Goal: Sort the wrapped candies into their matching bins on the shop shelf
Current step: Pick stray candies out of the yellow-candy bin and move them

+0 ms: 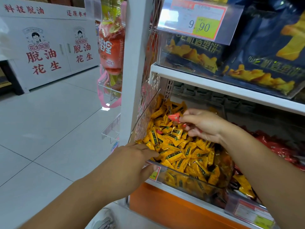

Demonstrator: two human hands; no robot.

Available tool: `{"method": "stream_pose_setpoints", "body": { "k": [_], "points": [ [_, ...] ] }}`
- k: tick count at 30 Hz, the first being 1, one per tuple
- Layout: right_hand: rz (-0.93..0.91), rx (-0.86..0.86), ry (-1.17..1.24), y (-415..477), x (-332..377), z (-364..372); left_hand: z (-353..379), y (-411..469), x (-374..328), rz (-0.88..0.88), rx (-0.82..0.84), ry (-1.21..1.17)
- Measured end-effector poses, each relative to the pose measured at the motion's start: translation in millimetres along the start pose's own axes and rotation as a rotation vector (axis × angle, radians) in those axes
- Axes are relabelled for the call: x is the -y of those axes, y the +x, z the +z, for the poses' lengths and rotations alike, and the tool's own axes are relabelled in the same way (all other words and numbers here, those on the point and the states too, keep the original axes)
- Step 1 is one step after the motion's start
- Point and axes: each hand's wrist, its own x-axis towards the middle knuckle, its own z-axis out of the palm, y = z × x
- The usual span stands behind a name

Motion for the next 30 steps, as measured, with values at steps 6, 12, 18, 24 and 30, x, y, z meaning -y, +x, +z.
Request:
{"method": "stream_pose_setpoints", "body": {
  "k": [6, 12, 18, 24, 30],
  "points": [
    [-0.081, 0.063, -0.197, 21, 9, 14, 1, -4, 5, 0.005, 0.037, -0.047],
    [-0.175, 0.153, -0.901, 38, 1, 25, 0, -6, 9, 0.01, 0.023, -0.079],
    [-0.256, 0.135, -1.167, 63, -19, 31, 6, -8, 15, 0.019, 0.012, -0.097],
    [-0.327, 0.05, -1.304, 71, -24, 40, 6, -8, 13, 0.017, -0.002, -0.092],
    [-0.377, -0.052, -1.295, 65, -30, 45, 2, -6, 8, 0.025, -0.002, -0.096]
  ]
}}
